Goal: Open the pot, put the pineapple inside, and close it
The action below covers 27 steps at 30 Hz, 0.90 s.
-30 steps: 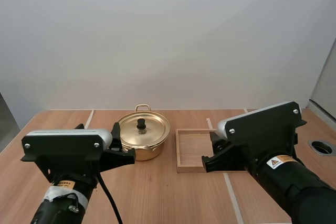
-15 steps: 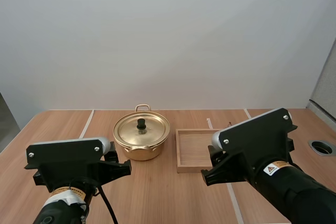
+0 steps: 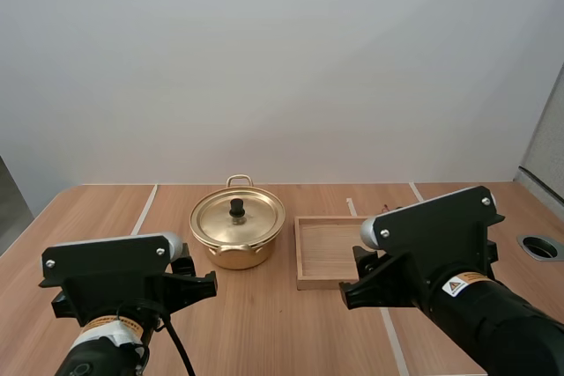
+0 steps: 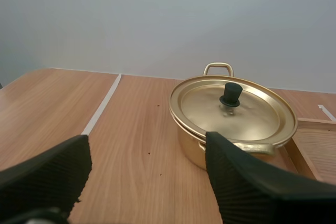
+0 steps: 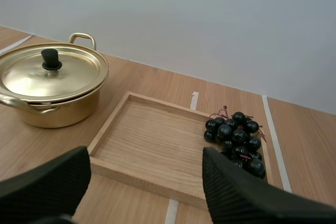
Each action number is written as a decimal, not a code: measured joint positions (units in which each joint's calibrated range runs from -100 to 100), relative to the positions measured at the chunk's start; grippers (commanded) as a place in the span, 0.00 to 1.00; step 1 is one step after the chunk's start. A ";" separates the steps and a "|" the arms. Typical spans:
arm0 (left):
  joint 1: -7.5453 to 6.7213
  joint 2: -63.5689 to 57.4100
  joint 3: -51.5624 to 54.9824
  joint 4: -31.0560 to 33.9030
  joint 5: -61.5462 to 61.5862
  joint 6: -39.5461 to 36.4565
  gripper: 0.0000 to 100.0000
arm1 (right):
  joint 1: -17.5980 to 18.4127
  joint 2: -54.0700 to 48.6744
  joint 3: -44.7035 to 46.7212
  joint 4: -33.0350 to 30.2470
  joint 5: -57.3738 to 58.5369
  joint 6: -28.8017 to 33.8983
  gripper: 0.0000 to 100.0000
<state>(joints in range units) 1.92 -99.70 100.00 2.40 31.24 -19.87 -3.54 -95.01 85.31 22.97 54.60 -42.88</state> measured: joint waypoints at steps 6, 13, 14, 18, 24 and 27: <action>0.00 0.00 0.00 0.00 0.00 0.44 0.92 | 0.00 0.00 0.00 -0.76 -0.56 0.92 1.00; 0.00 0.00 0.00 0.15 0.00 0.44 0.20 | 0.00 0.00 0.00 -2.40 -0.70 1.01 1.00; 0.00 0.00 0.00 0.15 0.00 0.44 0.07 | 0.00 -0.16 0.00 -3.03 -0.89 1.31 1.00; 0.00 0.00 0.00 0.27 0.00 0.44 0.00 | 0.00 -1.22 0.00 -4.99 -1.70 1.72 1.00; 0.00 0.00 0.00 0.27 0.00 0.44 0.00 | 0.00 -1.86 0.00 -5.87 -1.96 2.53 0.00; 0.00 0.00 0.00 0.27 0.00 0.44 0.00 | 0.00 -1.86 0.00 -5.87 -1.96 2.76 0.00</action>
<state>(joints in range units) 1.92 -99.70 100.00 2.67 31.24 -19.43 -3.54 -96.87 85.31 17.09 52.64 -40.11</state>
